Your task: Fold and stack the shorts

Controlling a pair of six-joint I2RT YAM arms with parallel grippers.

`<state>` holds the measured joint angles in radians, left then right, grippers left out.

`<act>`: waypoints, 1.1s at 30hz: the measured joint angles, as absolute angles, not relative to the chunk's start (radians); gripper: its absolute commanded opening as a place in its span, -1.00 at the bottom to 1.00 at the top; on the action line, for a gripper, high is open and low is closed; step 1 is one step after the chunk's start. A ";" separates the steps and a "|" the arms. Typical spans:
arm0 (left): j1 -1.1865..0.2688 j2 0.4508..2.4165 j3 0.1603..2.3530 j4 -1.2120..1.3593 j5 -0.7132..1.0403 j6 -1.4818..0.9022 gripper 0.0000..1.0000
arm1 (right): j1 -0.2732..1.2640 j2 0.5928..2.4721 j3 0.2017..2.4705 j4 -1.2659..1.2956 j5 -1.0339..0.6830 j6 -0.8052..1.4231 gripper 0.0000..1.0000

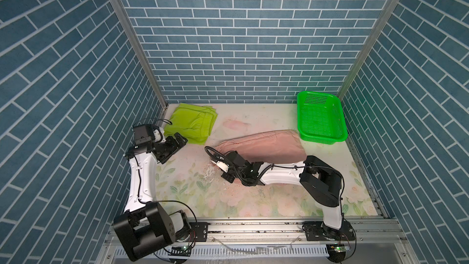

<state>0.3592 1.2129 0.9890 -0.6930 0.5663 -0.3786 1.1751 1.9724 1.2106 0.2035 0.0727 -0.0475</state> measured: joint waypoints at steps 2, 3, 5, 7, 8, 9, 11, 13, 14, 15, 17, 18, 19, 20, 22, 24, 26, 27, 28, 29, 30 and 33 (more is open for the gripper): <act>0.325 1.213 0.928 -0.640 0.603 -0.422 0.99 | 1.166 1.972 1.191 0.242 0.034 -0.031 -1.00; 0.314 1.213 0.899 -0.614 0.627 -0.444 0.99 | 1.164 1.972 1.188 0.253 0.019 -0.029 -1.00; 0.295 1.218 0.835 -0.550 0.687 -0.498 0.99 | 1.163 1.973 1.187 0.277 -0.009 -0.021 -1.00; 0.280 1.233 0.794 -0.504 0.727 -0.537 0.99 | 1.163 1.974 1.187 0.305 -0.029 -0.011 -1.00; 0.272 1.240 0.781 -0.487 0.735 -0.551 0.99 | 1.163 1.975 1.188 0.317 -0.037 -0.004 -1.00; 0.260 1.245 0.771 -0.471 0.742 -0.564 0.99 | 1.163 1.977 1.188 0.328 -0.043 -0.003 -1.00; 0.237 1.251 0.752 -0.435 0.756 -0.588 0.99 | 1.163 1.982 1.188 0.342 -0.052 0.004 -1.00; 0.222 1.255 0.734 -0.396 0.769 -0.610 0.99 | 1.163 1.988 1.188 0.350 -0.057 0.004 -1.00; 0.217 1.256 0.725 -0.381 0.776 -0.618 0.99 | 1.163 1.992 1.188 0.353 -0.058 0.004 -1.00; 0.215 1.258 0.720 -0.374 0.781 -0.622 0.99 | 1.163 1.996 1.188 0.353 -0.059 0.004 -1.00; 0.214 1.261 0.719 -0.368 0.788 -0.625 0.99 | 1.163 2.002 1.188 0.353 -0.062 0.004 -1.00; 0.211 1.262 0.719 -0.364 0.788 -0.626 0.99 | 1.163 2.006 1.188 0.354 -0.064 0.004 -1.00; 0.207 1.262 0.719 -0.361 0.787 -0.626 0.99 | 1.163 2.009 1.189 0.356 -0.065 0.004 -1.00; 0.198 1.262 0.719 -0.359 0.785 -0.627 0.99 | 1.163 2.013 1.190 0.357 -0.066 0.004 -1.00; 0.166 1.262 0.715 -0.355 0.782 -0.630 0.99 | 1.163 2.019 1.193 0.358 -0.068 0.004 -1.00; 0.132 1.266 0.702 -0.341 0.779 -0.632 0.99 | 1.163 2.024 1.199 0.359 -0.068 0.004 -1.00; 0.105 1.282 0.683 -0.330 0.777 -0.633 0.99 | 1.163 2.025 1.200 0.360 -0.068 0.004 -1.00; 0.097 1.292 0.675 -0.326 0.775 -0.633 0.99 | 1.163 2.025 1.200 0.360 -0.068 0.004 -1.00; 0.094 1.306 0.669 -0.327 0.770 -0.632 0.99 | 1.163 2.025 1.200 0.360 -0.068 0.004 -1.00; 0.094 1.317 0.667 -0.328 0.763 -0.629 0.99 | 1.163 2.025 1.200 0.360 -0.068 0.004 -1.00; 0.094 1.328 0.667 -0.332 0.757 -0.624 0.99 | 1.163 2.025 1.200 0.361 -0.068 0.004 -1.00; 0.093 1.346 0.667 -0.327 0.748 -0.617 0.99 | 1.163 2.025 1.201 0.361 -0.068 0.004 -1.00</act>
<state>0.0925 1.3464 0.6666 -0.3275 0.7475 -0.6174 1.1629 2.0247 1.2015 0.3614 -0.0677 0.0036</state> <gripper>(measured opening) 0.996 0.097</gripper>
